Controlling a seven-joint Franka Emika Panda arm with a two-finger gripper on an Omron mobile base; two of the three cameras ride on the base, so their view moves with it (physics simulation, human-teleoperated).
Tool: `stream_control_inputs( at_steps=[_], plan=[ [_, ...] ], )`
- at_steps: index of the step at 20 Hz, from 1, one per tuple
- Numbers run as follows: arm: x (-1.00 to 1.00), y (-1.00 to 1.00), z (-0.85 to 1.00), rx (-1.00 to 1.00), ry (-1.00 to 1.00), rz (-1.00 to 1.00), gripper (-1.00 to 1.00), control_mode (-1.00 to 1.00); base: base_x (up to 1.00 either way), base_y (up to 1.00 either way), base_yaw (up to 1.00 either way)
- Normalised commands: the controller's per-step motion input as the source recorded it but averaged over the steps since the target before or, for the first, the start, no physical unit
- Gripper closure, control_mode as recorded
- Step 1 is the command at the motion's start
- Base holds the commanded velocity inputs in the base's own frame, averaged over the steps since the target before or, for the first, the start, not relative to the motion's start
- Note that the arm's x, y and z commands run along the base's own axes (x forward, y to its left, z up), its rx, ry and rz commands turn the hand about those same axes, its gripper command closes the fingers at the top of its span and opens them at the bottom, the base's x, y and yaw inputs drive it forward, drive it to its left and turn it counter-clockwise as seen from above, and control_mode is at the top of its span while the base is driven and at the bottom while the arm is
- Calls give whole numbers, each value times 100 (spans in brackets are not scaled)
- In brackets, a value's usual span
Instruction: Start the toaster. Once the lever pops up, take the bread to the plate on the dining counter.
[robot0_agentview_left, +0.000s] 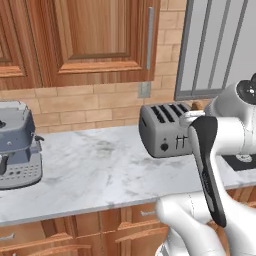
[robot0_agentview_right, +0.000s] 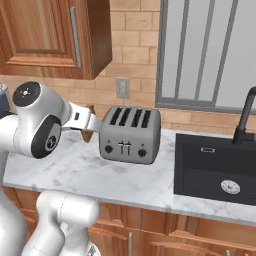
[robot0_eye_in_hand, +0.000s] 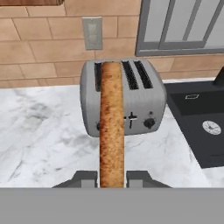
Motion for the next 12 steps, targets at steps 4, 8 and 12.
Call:
stream_control_inputs(
  at_steps=[4,8,12],
  plan=[
    [0,0,0,0,0,0,100,100,-50,41,11],
    [0,0,0,0,0,0,100,100,-58,44,19],
    [0,0,0,0,0,0,100,100,-52,37,30]
  ],
)
